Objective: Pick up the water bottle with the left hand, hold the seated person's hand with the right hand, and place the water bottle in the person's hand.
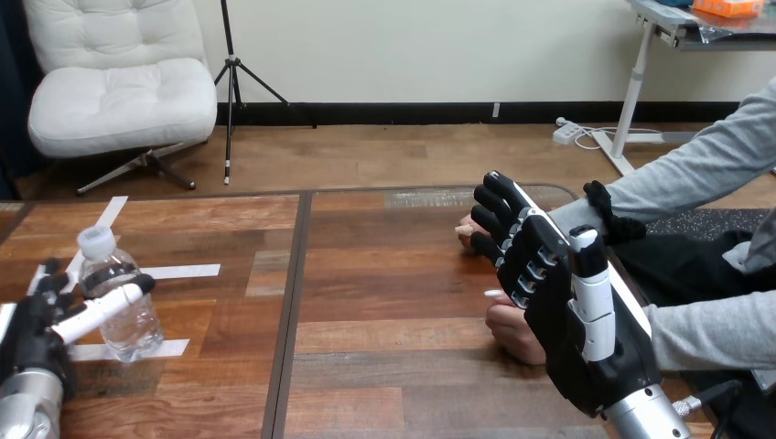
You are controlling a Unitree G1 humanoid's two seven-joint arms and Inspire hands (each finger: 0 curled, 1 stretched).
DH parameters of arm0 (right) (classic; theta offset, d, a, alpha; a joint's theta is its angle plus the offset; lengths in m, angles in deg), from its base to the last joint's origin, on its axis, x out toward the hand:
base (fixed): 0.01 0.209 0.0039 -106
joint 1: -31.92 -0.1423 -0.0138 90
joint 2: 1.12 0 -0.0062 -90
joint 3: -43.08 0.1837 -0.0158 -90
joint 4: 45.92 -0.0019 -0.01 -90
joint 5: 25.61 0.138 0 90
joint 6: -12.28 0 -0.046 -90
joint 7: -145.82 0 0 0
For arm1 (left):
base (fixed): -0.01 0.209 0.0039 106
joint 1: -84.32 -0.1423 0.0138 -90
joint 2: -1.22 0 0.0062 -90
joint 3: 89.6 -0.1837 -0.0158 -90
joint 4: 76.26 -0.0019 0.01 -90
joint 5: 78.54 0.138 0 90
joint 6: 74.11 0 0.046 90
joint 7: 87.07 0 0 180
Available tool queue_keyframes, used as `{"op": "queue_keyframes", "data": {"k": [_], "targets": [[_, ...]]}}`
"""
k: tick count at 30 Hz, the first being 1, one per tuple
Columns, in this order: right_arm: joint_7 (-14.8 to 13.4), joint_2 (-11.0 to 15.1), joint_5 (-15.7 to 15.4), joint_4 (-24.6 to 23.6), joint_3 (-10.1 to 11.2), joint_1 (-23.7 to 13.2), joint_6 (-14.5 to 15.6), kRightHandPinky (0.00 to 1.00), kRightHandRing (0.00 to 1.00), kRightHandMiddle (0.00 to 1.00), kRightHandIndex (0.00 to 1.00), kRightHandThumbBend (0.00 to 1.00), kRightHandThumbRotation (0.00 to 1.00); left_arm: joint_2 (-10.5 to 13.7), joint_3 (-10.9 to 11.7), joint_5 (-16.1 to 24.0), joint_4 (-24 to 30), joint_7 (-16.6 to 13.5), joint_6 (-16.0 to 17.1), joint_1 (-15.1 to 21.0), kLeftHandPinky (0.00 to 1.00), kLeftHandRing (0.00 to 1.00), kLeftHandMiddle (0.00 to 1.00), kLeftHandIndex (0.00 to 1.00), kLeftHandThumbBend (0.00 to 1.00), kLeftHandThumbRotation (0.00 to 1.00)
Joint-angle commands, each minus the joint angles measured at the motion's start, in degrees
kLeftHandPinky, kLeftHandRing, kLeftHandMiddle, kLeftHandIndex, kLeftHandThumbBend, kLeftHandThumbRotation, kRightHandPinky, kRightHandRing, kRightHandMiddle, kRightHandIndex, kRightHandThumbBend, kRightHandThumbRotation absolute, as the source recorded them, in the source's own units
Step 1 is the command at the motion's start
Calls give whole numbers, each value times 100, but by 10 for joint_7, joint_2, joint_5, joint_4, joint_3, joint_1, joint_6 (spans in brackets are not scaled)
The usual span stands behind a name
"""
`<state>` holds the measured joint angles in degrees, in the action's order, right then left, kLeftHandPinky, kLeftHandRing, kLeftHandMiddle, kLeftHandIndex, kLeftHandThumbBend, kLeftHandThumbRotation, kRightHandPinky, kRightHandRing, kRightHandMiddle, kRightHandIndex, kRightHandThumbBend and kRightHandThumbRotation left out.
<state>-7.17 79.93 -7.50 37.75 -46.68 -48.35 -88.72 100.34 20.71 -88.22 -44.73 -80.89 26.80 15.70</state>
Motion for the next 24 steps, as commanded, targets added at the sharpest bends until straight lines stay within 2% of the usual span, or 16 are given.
{"op": "queue_keyframes", "data": {"k": [1,10,16,24], "targets": [[-3,3,2,-37,0,-15,-6,100,100,98,96,82,100,0,-13,17,36,-28,11,20,82,84,86,89,86,0],[-5,0,3,-38,0,-14,-7,100,100,98,97,83,100,1,-24,44,51,-59,15,13,61,70,73,76,87,0],[-7,-1,4,-40,0,-14,-4,100,100,98,97,83,100,3,-30,56,55,-66,19,12,59,67,69,70,88,0],[-8,-1,5,-41,-1,-13,-4,100,100,98,96,83,100,10,-39,74,56,-66,18,12,63,67,67,67,88,0]]}}
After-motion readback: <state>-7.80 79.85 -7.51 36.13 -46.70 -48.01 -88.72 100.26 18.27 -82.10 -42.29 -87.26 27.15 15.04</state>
